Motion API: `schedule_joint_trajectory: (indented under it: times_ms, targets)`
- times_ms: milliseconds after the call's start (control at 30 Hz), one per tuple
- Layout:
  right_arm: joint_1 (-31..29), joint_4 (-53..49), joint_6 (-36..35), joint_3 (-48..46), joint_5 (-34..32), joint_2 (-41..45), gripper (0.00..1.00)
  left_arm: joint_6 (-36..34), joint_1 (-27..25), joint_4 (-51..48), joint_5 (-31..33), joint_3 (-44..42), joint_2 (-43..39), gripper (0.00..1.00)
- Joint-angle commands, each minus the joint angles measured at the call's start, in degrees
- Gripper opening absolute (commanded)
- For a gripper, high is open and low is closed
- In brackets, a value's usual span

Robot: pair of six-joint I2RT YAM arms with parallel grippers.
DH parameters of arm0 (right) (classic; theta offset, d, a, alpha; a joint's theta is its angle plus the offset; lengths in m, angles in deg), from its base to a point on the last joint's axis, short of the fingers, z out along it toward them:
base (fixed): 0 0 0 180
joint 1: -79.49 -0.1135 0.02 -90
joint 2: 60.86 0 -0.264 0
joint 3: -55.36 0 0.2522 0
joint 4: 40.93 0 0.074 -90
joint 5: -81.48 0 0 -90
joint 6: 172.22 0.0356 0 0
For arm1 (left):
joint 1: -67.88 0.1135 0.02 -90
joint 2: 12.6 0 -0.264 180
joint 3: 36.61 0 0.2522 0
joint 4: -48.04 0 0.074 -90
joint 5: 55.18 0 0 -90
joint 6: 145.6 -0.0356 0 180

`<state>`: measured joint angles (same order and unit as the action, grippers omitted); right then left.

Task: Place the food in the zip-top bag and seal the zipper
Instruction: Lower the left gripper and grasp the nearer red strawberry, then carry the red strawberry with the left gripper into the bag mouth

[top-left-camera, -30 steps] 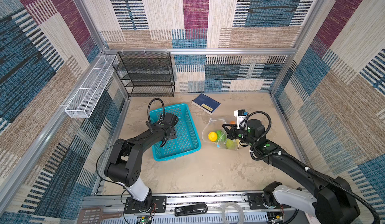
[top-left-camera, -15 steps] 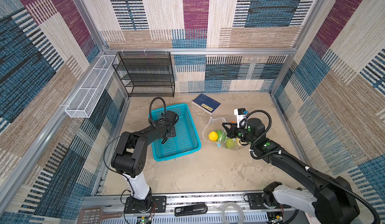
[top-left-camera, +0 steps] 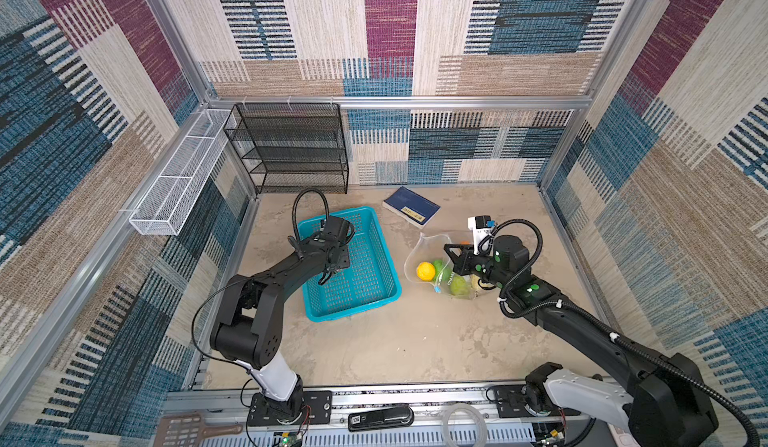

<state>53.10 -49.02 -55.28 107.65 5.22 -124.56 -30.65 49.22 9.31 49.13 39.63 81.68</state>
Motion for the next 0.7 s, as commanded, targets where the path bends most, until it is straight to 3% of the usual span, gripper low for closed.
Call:
schedule_joint_trajectory:
  times_ms: [0,133,367,500,667]
  targets:
    - [0.0,1.3,-0.3,0.7,-0.1,-0.2,0.0,-2.9,-0.9,-0.8,-6.6,0.9,-3.1,0.52]
    - [0.0,1.4,-0.1,0.8,-0.1,-0.3,0.0,-3.0,-2.5,0.1,-15.9,2.3,-6.7,0.53]
    - [-0.1,2.2,0.7,0.8,0.2,-0.6,0.0,-3.7,-9.3,4.4,-23.1,3.1,-11.7,0.53]
    - [0.0,2.1,0.7,0.6,0.3,0.1,0.0,-5.6,-11.4,9.9,-36.0,2.4,-12.5,0.54]
    - [0.0,1.6,0.7,-0.1,-0.4,1.5,0.0,-9.6,-14.7,10.0,-38.0,3.1,-12.2,0.54]
